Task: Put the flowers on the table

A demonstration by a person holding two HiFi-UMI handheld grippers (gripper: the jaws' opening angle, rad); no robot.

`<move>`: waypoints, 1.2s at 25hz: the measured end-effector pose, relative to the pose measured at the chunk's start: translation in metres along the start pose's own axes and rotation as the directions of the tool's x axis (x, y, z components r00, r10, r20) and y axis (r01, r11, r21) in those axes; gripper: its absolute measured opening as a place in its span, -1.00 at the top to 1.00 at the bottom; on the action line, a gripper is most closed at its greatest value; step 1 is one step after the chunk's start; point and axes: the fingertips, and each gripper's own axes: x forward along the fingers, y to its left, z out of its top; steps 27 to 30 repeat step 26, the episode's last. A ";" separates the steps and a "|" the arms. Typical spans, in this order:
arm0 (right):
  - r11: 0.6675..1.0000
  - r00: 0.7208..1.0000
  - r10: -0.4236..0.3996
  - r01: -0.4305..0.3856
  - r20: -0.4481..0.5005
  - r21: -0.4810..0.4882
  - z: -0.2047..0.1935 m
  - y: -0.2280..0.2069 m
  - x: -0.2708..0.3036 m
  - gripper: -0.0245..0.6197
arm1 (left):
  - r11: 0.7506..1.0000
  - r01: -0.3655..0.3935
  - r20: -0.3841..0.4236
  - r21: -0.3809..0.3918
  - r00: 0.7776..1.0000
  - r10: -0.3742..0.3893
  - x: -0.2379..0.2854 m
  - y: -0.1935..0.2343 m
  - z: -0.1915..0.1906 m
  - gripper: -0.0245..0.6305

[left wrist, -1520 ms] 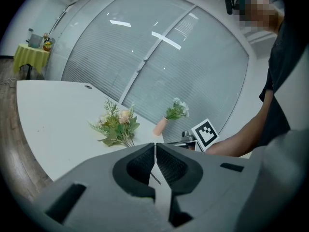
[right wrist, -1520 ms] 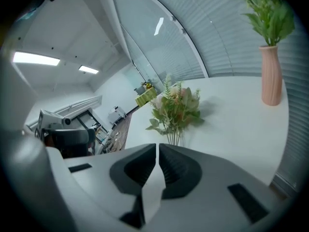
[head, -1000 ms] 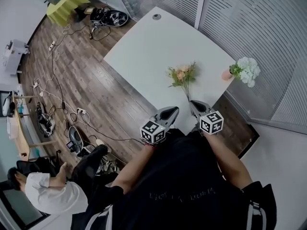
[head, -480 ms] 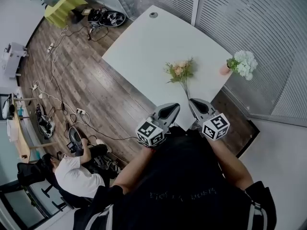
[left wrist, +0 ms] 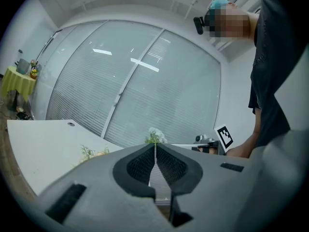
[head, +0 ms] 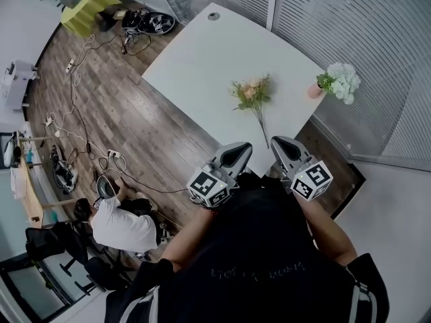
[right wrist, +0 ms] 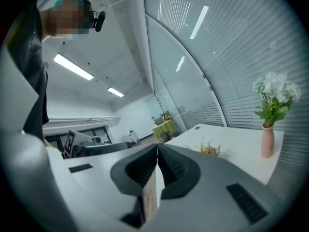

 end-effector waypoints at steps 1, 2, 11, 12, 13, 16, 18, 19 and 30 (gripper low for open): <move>1.000 1.000 -0.004 0.004 0.008 0.002 0.003 0.001 -0.003 0.83 | 1.000 -0.010 0.003 0.000 1.000 0.010 -0.002 0.001 0.002 0.85; 1.000 1.000 -0.007 0.007 0.014 0.002 0.004 0.001 -0.005 0.83 | 1.000 -0.020 0.009 -0.003 1.000 0.020 -0.005 0.002 0.004 0.85; 0.998 0.998 0.019 -0.016 0.063 -0.054 0.029 0.013 -0.021 0.83 | 1.000 -0.025 0.032 0.004 0.999 0.025 -0.009 0.000 0.017 0.85; 0.997 0.997 0.026 -0.022 0.067 -0.068 0.032 0.016 -0.022 0.83 | 1.000 -0.024 0.032 0.008 0.999 0.024 -0.009 -0.001 0.019 0.85; 0.996 0.997 0.033 -0.028 0.074 -0.079 0.034 0.019 -0.023 0.83 | 1.000 -0.023 0.033 0.014 0.999 0.023 -0.009 -0.002 0.020 0.85; 0.995 0.994 0.049 -0.040 0.099 -0.091 0.040 0.027 -0.024 0.82 | 0.999 -0.017 0.032 0.032 0.999 0.016 -0.010 -0.004 0.021 0.85; 0.995 0.993 0.056 -0.046 0.109 -0.091 0.042 0.030 -0.025 0.82 | 0.999 -0.018 0.031 0.038 0.999 0.017 -0.010 -0.006 0.023 0.85; 0.995 0.992 0.059 -0.048 0.113 -0.092 0.042 0.032 -0.025 0.82 | 0.999 -0.019 0.031 0.042 0.999 0.018 -0.011 -0.007 0.024 0.85; 0.990 0.992 0.068 -0.054 0.107 -0.129 0.043 0.039 -0.030 0.82 | 0.998 -0.013 0.037 0.053 0.999 0.011 -0.012 -0.014 0.028 0.85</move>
